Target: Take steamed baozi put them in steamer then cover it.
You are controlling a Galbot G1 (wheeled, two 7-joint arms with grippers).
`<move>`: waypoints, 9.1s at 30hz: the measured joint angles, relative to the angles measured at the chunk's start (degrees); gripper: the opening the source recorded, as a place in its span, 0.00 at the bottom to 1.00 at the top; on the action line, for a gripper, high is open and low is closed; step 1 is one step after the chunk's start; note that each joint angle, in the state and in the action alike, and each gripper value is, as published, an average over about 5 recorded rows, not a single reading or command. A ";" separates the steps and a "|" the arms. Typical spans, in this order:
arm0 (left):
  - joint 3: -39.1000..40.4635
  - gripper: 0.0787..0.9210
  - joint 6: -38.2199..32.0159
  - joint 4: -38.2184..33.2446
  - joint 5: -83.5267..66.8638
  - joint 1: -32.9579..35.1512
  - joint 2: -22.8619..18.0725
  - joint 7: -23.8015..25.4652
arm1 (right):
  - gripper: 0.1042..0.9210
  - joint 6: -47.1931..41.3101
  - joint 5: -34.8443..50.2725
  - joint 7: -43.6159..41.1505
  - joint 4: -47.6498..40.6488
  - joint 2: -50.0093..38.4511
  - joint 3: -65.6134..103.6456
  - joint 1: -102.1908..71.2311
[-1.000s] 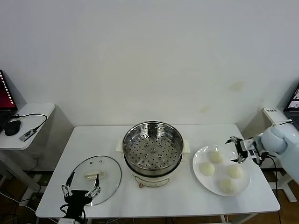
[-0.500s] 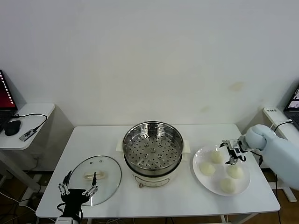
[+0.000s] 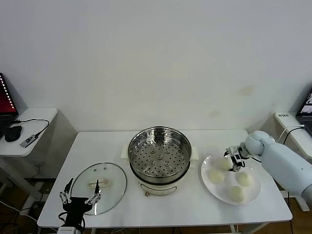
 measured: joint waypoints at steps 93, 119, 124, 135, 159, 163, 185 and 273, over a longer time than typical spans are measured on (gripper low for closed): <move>-1.15 0.88 -1.50 0.29 -2.78 -0.82 0.31 0.33 | 0.88 20.43 7.20 4.31 11.46 23.39 -40.08 37.49; -0.12 0.88 -1.70 -0.86 -4.16 -1.20 3.78 2.25 | 0.88 -8.53 25.29 -1.35 40.50 -16.31 -36.84 43.17; 0.21 0.88 -1.70 -0.20 -4.30 -1.88 4.30 2.26 | 0.88 -10.24 24.34 -0.95 42.64 -22.29 -35.29 39.12; -0.28 0.88 -1.53 1.04 -4.24 -2.80 4.51 2.27 | 0.88 -11.90 18.94 0.85 40.32 -24.73 -25.02 21.09; -2.08 0.88 -1.46 2.07 -3.78 -2.56 3.69 2.71 | 0.88 -10.30 11.39 1.61 23.27 -9.69 -14.27 4.48; -2.11 0.88 -1.46 2.07 -3.67 -2.48 3.60 2.73 | 0.88 -10.69 10.86 1.59 21.91 -8.15 -13.99 3.85; -1.87 0.88 -1.45 1.62 -3.40 -1.98 3.24 2.63 | 0.58 -12.05 11.14 -0.24 20.67 -7.75 -13.17 3.26; -3.77 0.88 -1.08 -0.02 -4.53 -3.12 3.37 2.56 | 0.87 -29.99 45.65 7.28 20.19 23.35 -37.80 36.14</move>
